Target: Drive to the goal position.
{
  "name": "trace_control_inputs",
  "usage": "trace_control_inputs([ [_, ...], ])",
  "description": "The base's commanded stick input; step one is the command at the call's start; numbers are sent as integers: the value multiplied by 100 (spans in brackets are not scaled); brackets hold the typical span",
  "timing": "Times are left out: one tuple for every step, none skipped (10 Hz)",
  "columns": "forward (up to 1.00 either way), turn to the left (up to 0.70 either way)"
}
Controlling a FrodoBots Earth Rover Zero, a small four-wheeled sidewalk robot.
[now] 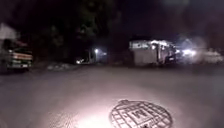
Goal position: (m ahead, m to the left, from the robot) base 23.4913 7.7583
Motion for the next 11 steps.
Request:
trace_control_inputs([
  [70, 36],
  [70, 36],
  [70, 36],
  [70, 36],
  [70, 36],
  [70, 36],
  [70, 1],
  [70, 1],
  [70, 1],
  [70, 1],
  [70, 1],
])
